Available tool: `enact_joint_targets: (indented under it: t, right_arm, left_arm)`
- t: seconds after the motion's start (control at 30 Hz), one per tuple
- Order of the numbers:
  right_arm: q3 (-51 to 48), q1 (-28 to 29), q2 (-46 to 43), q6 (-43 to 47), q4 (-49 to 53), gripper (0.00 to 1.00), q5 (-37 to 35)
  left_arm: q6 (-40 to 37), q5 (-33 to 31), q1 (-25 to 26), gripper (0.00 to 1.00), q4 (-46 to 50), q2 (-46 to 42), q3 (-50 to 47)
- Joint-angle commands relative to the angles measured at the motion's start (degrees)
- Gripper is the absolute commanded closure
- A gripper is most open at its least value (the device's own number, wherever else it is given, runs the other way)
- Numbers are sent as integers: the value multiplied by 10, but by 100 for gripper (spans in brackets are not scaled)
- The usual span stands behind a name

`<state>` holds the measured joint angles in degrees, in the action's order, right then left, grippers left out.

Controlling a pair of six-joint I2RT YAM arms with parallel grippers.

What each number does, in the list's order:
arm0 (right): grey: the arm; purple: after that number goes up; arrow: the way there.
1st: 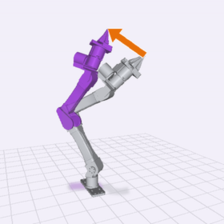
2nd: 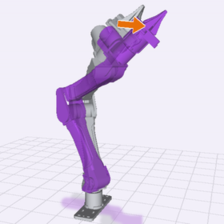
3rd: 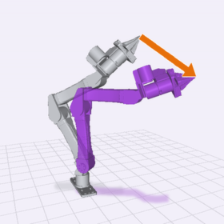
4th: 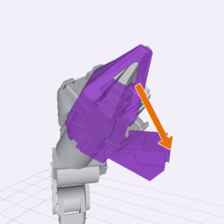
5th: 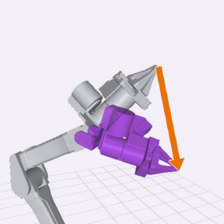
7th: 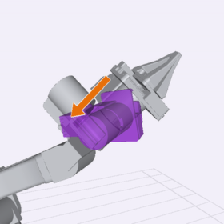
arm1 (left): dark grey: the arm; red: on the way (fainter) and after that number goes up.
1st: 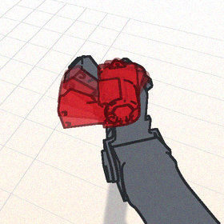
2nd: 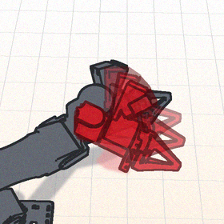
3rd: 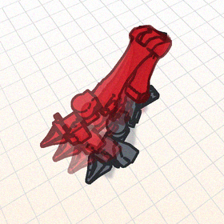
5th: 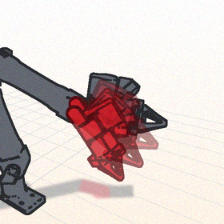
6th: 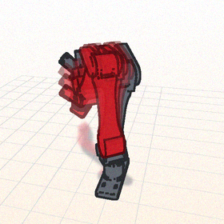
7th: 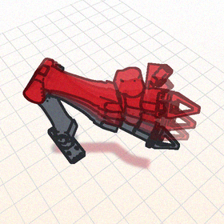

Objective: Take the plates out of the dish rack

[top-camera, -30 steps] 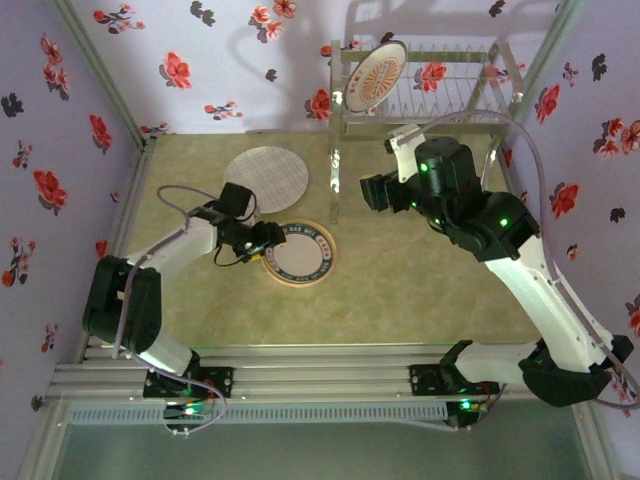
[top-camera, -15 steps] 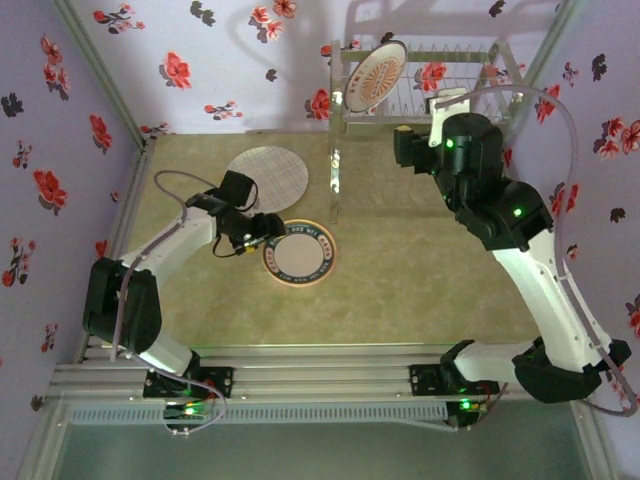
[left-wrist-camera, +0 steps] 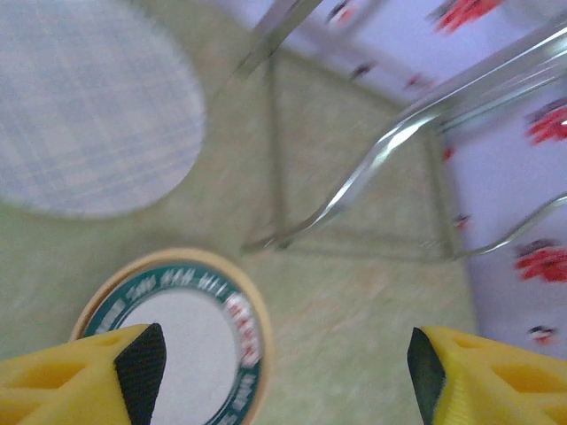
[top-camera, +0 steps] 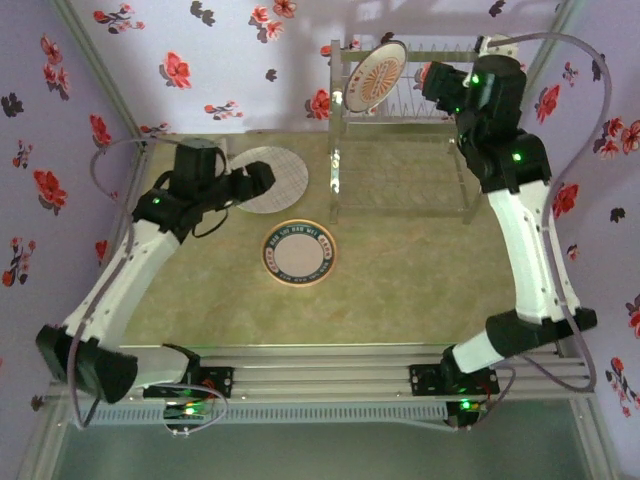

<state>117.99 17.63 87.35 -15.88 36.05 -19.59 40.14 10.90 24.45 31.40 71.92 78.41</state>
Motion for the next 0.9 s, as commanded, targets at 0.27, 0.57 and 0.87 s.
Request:
enact_joint_targets:
  t: [0.27,0.57,0.87]
  right_arm:
    - [83,-25,136,-115,-61,17,101]
    - [175,-27,226,-138,-43,31,123]
    - [207,-26,253,-143,-26,44,126]
  left_arm:
    - [6,8,9,23,-203,-88,-4]
    - [5,11,10,22,-221,-101,16]
    - [8,10,10,22,-219,-107,18]
